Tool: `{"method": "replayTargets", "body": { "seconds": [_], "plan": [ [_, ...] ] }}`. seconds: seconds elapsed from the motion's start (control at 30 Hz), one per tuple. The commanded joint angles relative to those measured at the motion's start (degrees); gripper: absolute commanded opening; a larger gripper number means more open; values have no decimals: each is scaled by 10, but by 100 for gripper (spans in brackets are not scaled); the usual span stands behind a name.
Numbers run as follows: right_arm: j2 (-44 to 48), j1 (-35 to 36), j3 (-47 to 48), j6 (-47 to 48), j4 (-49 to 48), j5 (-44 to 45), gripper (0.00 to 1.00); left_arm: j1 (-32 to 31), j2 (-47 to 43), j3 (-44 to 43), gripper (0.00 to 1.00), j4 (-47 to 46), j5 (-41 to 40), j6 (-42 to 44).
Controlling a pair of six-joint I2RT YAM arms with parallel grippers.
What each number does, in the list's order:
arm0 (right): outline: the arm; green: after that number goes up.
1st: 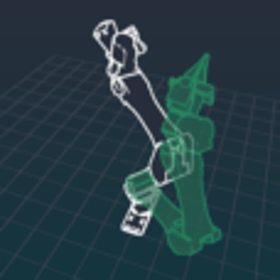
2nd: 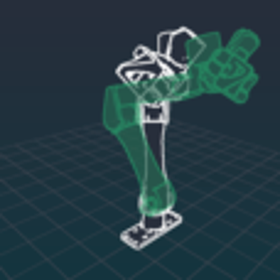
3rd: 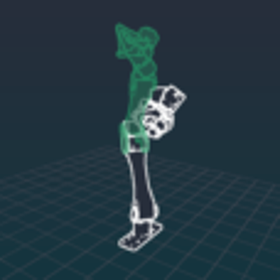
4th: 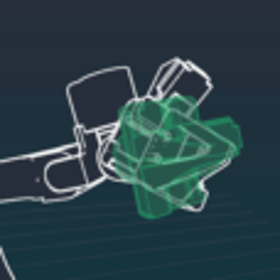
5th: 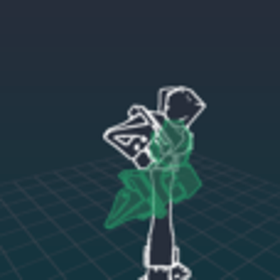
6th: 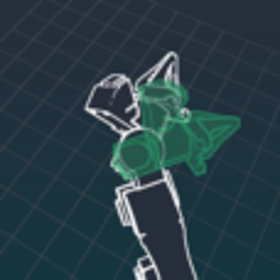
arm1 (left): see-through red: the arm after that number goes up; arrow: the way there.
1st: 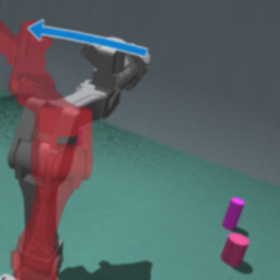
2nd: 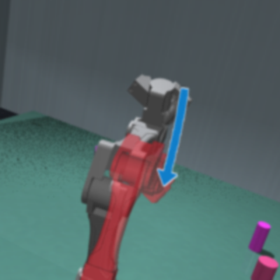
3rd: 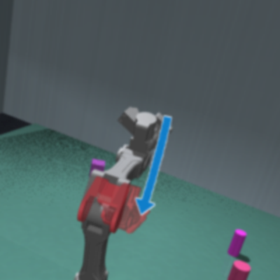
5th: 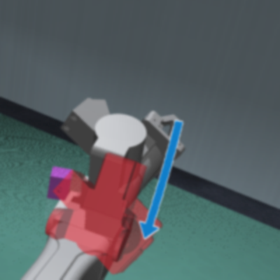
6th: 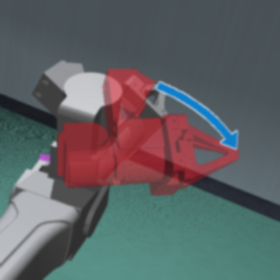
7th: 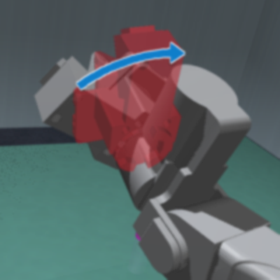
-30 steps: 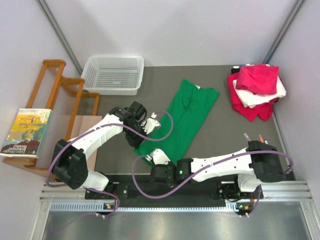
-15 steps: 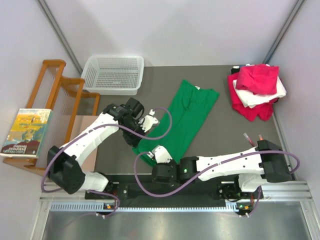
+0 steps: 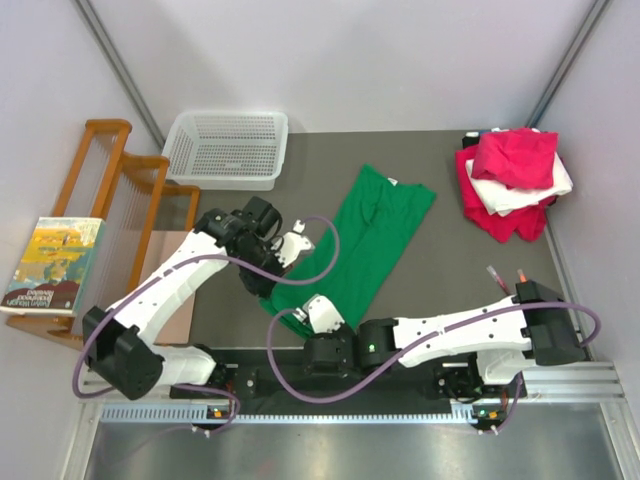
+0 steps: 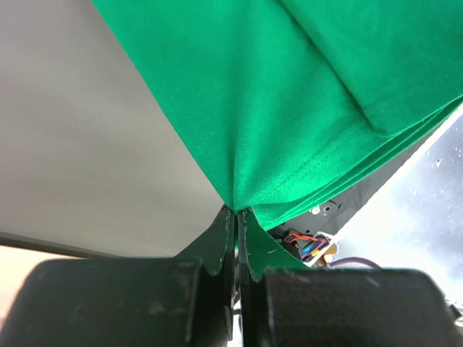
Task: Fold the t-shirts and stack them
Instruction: Fold the tshirt
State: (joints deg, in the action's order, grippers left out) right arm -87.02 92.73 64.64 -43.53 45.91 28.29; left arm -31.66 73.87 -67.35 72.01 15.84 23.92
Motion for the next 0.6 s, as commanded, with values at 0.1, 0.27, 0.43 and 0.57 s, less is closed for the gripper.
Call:
{"method": "replayTargets", "body": {
  "seconds": [0.1, 0.27, 0.43, 0.57],
  "plan": [
    [59, -72, 8, 27, 2, 35, 0, -2, 98, -89, 0, -71, 16, -13],
    [95, -138, -16, 65, -25, 33, 0, -1, 206, -181, 0, -97, 26, -27],
    [106, -200, -28, 97, -48, 27, 0, -1, 298, -294, 0, -89, 16, -35],
    [110, -236, -51, 110, -69, 20, 0, -1, 335, -344, 0, -109, -20, -53]
  ]
}}
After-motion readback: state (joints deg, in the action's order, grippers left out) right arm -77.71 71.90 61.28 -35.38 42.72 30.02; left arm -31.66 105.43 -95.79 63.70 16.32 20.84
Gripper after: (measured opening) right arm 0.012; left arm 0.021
